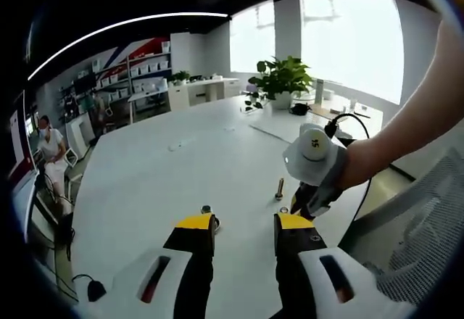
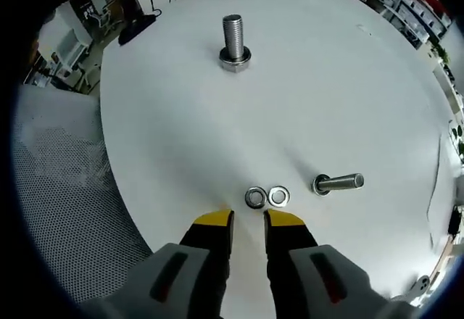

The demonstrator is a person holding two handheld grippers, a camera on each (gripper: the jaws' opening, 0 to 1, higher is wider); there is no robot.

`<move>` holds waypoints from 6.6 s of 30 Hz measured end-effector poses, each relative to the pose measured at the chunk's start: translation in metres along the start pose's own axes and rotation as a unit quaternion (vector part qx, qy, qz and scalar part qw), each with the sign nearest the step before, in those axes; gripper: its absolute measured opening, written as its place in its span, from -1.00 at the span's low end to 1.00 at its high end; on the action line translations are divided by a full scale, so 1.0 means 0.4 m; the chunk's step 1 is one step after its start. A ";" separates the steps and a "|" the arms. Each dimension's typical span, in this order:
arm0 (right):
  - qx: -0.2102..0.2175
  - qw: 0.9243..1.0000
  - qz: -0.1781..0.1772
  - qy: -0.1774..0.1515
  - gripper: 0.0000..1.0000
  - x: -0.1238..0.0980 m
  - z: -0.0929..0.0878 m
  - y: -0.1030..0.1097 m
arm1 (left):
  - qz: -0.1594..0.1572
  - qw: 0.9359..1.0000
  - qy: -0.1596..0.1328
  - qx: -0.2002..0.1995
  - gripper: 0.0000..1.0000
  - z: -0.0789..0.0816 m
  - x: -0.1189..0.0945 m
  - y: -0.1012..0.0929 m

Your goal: Place the washer onto the threaded stud by aligning its center hole with the stud, sliding it down to the base, and recovering from edge contact or off-axis alignment until the washer reaches the visible bottom stop.

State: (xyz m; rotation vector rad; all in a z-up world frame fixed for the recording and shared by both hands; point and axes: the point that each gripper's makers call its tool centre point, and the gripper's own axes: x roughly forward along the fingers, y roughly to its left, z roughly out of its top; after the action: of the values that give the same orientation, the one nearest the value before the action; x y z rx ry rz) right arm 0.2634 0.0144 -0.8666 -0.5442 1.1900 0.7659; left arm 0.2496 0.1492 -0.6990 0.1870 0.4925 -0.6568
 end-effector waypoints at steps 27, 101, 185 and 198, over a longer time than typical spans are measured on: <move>-0.065 0.998 0.003 -0.015 -0.70 0.016 0.037 0.016 | -0.001 1.000 0.003 0.002 -0.39 -0.002 0.004 -0.001; -0.068 0.997 -0.021 0.006 -0.73 -0.047 -0.052 0.006 | 0.004 1.000 -0.004 -0.005 -0.40 0.005 0.002 0.008; -0.091 0.995 -0.033 0.016 -0.71 -0.010 0.045 -0.164 | 0.000 1.000 0.004 0.005 -0.42 -0.005 0.008 0.000; -0.072 0.997 -0.035 0.011 -0.55 -0.018 0.036 -0.159 | 0.005 1.000 0.007 0.005 -0.42 -0.008 0.005 0.006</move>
State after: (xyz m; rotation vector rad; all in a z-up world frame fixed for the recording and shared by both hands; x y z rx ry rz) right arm 0.3201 -0.0173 -0.8564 -0.7117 1.1348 0.7913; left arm 0.2512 0.1509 -0.7027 0.2041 0.5020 -0.6492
